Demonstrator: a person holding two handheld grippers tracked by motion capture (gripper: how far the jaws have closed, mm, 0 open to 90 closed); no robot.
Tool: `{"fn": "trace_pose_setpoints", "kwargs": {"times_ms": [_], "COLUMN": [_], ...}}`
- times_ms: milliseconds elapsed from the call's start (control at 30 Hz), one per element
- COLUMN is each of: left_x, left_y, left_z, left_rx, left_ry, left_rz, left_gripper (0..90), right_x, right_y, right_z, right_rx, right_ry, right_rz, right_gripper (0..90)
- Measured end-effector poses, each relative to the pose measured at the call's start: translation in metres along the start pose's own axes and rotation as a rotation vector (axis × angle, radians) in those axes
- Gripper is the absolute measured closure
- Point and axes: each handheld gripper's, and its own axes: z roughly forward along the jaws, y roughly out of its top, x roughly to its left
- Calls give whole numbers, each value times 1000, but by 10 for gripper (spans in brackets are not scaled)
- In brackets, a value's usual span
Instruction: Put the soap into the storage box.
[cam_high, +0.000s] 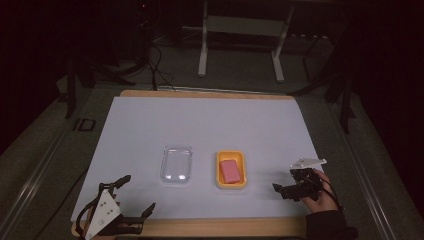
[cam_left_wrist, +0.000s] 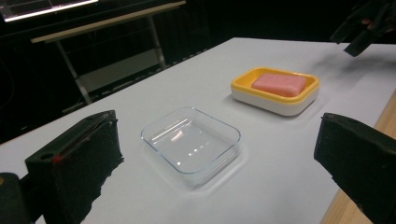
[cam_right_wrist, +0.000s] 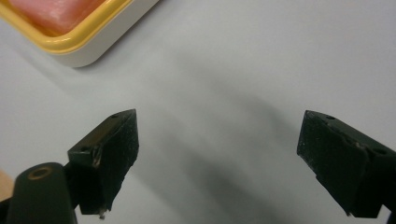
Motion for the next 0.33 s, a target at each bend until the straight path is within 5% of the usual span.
{"fn": "trace_pose_setpoints", "kwargs": {"times_ms": [333], "left_x": [0], "left_y": [0], "left_z": [0], "left_rx": [4], "left_ry": [-17], "left_rz": [7], "left_gripper": [9], "right_x": [0], "right_y": [-1], "right_z": [7], "right_rx": [-26], "right_ry": [13], "right_rz": [-2], "right_gripper": [132]}}
